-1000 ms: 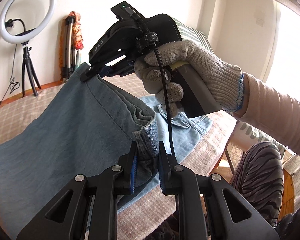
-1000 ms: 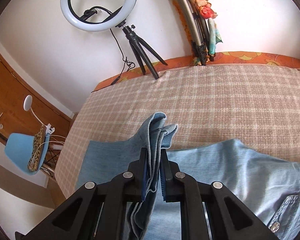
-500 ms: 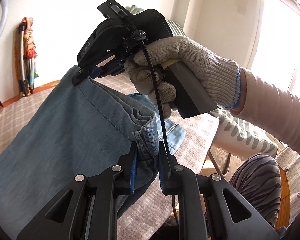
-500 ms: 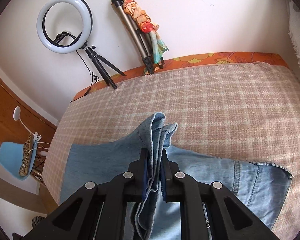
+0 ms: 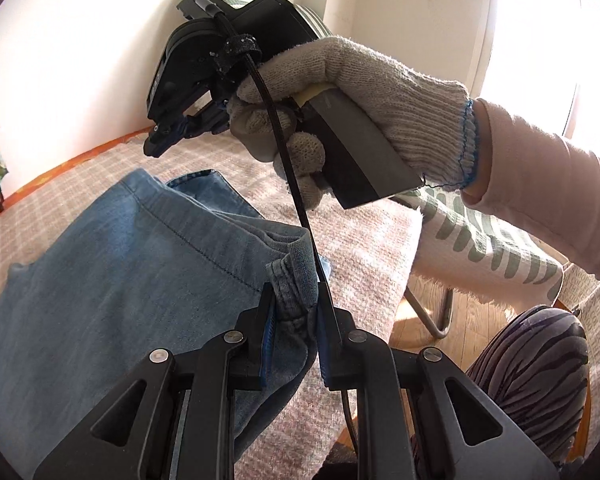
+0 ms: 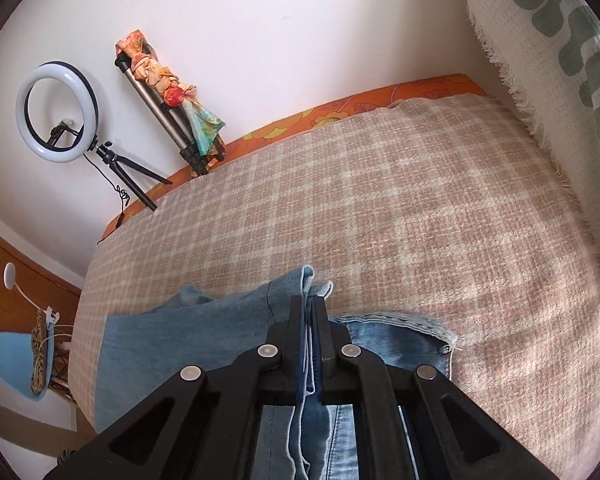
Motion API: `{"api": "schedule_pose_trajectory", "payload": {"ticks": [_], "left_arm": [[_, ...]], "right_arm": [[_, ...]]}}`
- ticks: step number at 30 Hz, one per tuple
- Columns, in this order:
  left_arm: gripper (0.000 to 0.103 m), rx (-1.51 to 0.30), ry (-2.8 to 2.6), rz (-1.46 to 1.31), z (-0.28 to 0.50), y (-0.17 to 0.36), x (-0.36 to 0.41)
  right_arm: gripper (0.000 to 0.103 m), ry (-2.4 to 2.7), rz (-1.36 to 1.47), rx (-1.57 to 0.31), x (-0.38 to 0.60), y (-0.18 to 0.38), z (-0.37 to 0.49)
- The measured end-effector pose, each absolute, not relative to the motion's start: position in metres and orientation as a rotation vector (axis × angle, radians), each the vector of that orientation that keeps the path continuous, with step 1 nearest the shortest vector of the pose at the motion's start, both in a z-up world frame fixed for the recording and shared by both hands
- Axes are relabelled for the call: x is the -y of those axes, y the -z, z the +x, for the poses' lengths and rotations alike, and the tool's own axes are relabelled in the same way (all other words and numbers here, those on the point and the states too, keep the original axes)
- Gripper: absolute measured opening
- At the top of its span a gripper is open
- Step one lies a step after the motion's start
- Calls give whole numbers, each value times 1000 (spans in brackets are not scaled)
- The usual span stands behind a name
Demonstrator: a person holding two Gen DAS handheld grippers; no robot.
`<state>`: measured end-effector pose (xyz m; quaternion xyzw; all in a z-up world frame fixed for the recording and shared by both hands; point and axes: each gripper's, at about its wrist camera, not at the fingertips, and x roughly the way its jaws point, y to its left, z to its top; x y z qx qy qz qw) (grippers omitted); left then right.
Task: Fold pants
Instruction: 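Fold the held legs over the jeans with both tools, then release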
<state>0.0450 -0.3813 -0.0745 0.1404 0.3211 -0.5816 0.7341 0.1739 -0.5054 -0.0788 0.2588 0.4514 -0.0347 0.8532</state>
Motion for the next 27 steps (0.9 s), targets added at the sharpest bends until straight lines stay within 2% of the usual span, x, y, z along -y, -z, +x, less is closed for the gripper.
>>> {"api": "schedule_pose_trajectory", "payload": {"ticks": [2, 5, 7, 8, 9, 18, 20, 21, 23, 24, 27], "left_arm": [[16, -725, 1281, 313, 47, 83, 383], [16, -746, 1278, 319, 44, 94, 388], [16, -748, 1274, 311, 44, 96, 389], [16, -750, 1274, 302, 45, 96, 388], [16, -751, 1277, 291, 47, 94, 386], [16, -701, 1286, 125, 53, 63, 357], [16, -699, 1286, 137, 53, 62, 359], [16, -700, 1286, 145, 53, 62, 360], [16, -706, 1288, 150, 53, 65, 363], [16, -711, 1288, 152, 52, 66, 365], [16, -708, 1291, 166, 48, 69, 370]], "right_arm": [[0, 72, 575, -943, 519, 81, 172], [6, 48, 580, -946, 527, 85, 166], [15, 32, 583, -960, 528, 91, 164], [32, 33, 582, -968, 528, 95, 163], [38, 37, 586, -975, 528, 100, 163], [45, -39, 671, -1041, 521, 129, 168], [42, -55, 696, -1027, 522, 130, 169], [30, -69, 710, -1022, 521, 130, 170], [17, -93, 724, -1003, 516, 126, 171], [5, -90, 716, -989, 514, 123, 171], [3, -67, 663, -961, 507, 108, 171]]}}
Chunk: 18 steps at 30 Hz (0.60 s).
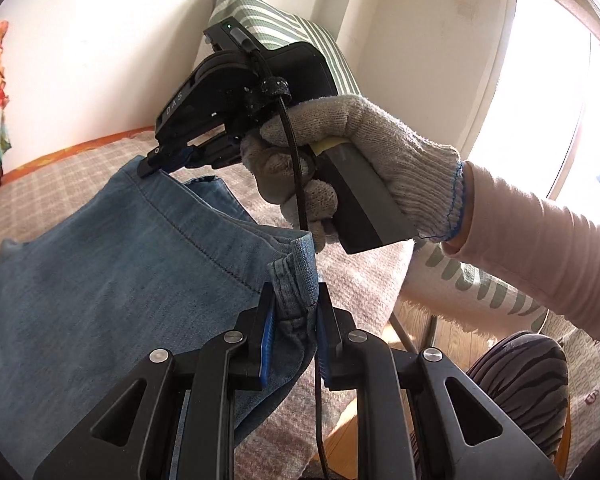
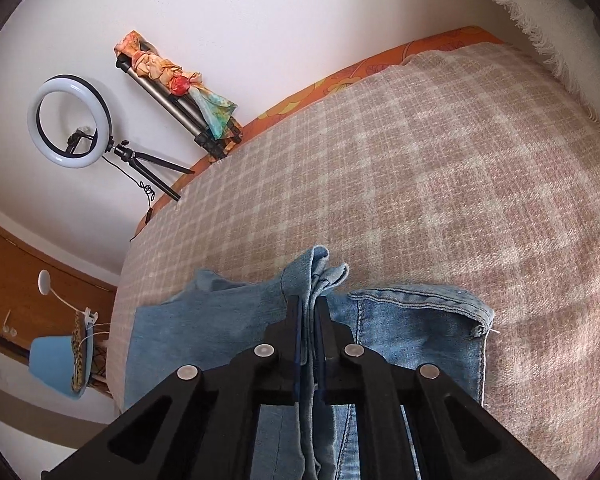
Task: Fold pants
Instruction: 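Fold the held legs over the jeans with both tools, then release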
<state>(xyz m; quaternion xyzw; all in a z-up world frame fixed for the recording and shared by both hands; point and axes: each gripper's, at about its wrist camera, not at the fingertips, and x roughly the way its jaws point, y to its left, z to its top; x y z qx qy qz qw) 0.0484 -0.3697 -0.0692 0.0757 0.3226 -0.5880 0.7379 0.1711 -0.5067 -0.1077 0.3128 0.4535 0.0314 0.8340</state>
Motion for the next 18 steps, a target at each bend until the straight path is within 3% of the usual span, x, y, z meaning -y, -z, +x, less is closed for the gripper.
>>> {"api": "schedule_pose_trajectory", "payload": {"ticks": [5, 12, 13, 16, 17, 18], "left_arm": [[16, -705, 1311, 198, 49, 74, 384], [16, -769, 1306, 265, 51, 93, 392], [21, -775, 1303, 268, 50, 92, 390], [21, -784, 1306, 260, 49, 86, 381], [22, -786, 1300, 265, 48, 83, 377], [24, -788, 1296, 267, 49, 80, 371]], "right_arm": [[3, -32, 538, -929, 505, 84, 167], [4, 44, 541, -999, 515, 120, 171], [5, 45, 538, -998, 515, 120, 171], [24, 83, 485, -1012, 513, 111, 171], [37, 102, 461, -1001, 512, 106, 169], [40, 114, 450, -984, 512, 99, 166]]}}
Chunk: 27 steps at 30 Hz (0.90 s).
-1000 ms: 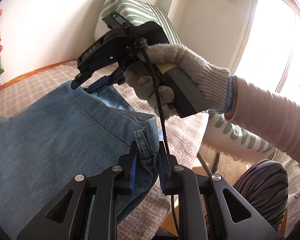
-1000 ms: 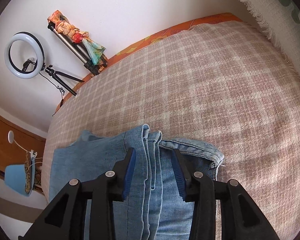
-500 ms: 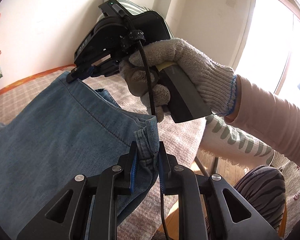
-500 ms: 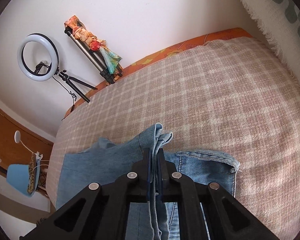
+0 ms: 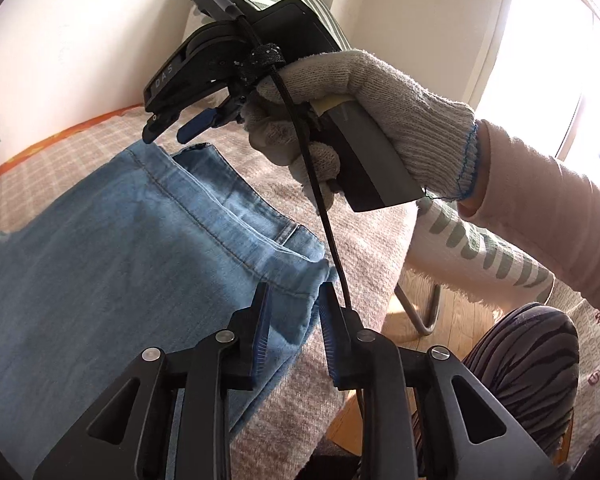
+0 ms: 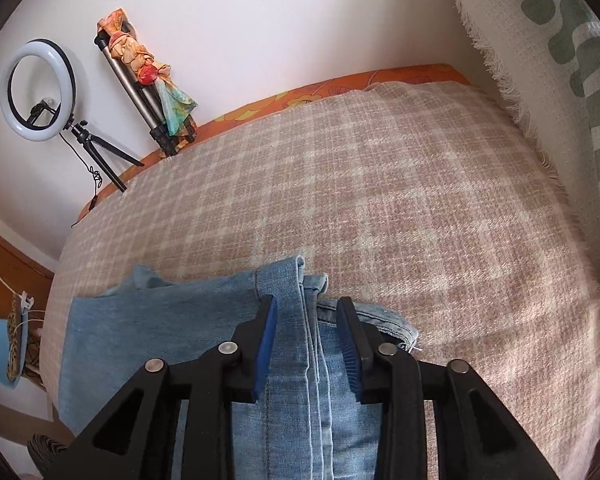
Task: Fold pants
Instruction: 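Fold the held legs over the jeans with both tools, then release, then move both tools above the folded jeans rectangle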
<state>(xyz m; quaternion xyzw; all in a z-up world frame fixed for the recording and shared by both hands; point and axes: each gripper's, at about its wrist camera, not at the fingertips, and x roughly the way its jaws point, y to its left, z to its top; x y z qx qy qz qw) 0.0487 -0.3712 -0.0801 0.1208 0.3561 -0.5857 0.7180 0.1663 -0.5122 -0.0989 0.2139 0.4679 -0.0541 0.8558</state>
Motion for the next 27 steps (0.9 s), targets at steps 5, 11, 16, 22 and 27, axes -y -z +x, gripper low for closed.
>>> {"api": "schedule_pose_trajectory", "payload": {"ticks": [5, 11, 16, 22, 27], "left_arm": [[31, -792, 1241, 239, 55, 64, 330], [38, -807, 1071, 207, 80, 55, 248], [40, -829, 871, 164, 112, 66, 179], [40, -859, 675, 175, 140, 94, 115], [40, -916, 598, 147, 152, 127, 83]], "right_arm": [[42, 135, 415, -899, 503, 65, 150], [42, 56, 286, -851, 441, 41, 143], [41, -10, 218, -883, 387, 58, 163], [40, -8, 171, -955, 353, 98, 192], [40, 1, 158, -995, 348, 116, 200]]}}
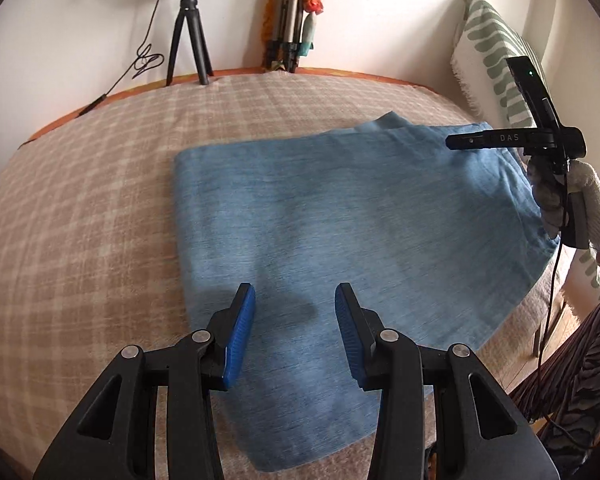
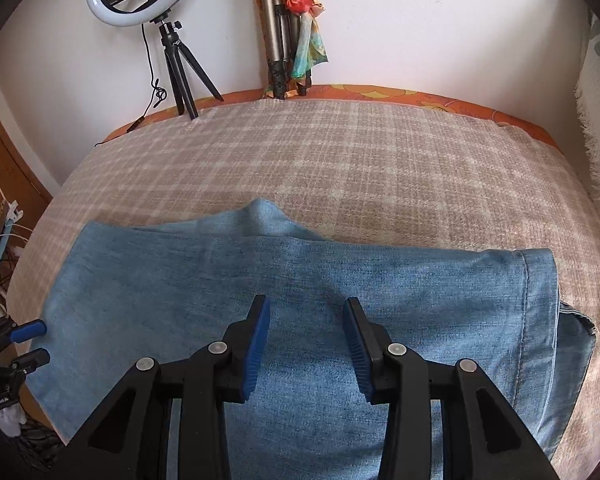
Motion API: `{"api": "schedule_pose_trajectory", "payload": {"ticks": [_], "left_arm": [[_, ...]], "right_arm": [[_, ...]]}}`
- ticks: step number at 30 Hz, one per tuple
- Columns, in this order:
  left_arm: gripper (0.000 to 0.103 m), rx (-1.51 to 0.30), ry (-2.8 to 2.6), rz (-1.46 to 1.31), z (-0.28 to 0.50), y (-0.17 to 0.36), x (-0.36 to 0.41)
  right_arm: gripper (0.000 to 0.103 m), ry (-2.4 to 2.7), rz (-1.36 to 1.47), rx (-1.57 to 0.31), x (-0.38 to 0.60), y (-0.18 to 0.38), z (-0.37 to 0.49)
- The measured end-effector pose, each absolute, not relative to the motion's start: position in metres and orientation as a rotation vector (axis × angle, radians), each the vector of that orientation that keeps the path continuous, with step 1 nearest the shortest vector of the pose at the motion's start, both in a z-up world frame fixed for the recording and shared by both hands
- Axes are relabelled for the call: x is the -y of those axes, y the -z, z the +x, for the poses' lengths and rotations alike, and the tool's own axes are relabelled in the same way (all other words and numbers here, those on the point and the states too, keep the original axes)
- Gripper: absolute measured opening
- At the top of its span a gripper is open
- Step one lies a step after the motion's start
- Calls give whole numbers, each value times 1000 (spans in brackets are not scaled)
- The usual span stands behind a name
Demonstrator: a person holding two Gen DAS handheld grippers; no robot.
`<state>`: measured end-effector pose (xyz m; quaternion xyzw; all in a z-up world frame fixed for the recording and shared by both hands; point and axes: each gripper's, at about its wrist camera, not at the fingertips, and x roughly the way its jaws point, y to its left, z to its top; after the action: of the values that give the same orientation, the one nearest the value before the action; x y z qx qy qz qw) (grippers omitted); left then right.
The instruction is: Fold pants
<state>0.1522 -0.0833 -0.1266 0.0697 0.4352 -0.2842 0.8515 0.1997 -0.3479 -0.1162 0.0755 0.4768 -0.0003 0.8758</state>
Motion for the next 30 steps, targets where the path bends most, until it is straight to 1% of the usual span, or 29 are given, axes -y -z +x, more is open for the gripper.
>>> {"api": "schedule_pose_trajectory", "payload": {"ticks": [2, 10, 14, 16, 17, 18, 19, 20, 21, 24, 27, 30], "left_arm": [[40, -919, 597, 153, 152, 136, 75], [40, -849, 613, 177, 135, 138, 65], [40, -828, 630, 215, 118, 134, 59], [40, -819, 636, 199, 112, 128, 50], [40, -808, 628, 181, 110, 125, 43], [40, -799, 615, 155, 109, 122, 35], [43, -796, 606, 115, 111, 120, 26], [45, -805, 600, 65, 115, 119, 18], [45, -821, 594, 13, 120, 120, 12], [45, -858, 584, -79, 132, 126, 1], [45, -870, 599, -125, 135, 128, 1], [45, -877, 622, -107, 132, 130, 10]], "right_arm": [[40, 6, 141, -1006, 347, 122, 201], [42, 26, 64, -1016, 339, 139, 203], [42, 41, 62, -1014, 335, 130, 199], [42, 25, 84, -993, 330, 117, 195], [47, 10, 80, -974, 323, 108, 193], [57, -10, 69, -954, 313, 98, 192], [62, -38, 65, -931, 303, 89, 191], [71, -70, 69, -911, 291, 80, 191], [72, -105, 77, -899, 279, 74, 192], [73, -214, 95, -919, 239, 64, 202], [73, -287, 109, -947, 202, 63, 217], [73, -317, 126, -972, 172, 67, 232]]}}
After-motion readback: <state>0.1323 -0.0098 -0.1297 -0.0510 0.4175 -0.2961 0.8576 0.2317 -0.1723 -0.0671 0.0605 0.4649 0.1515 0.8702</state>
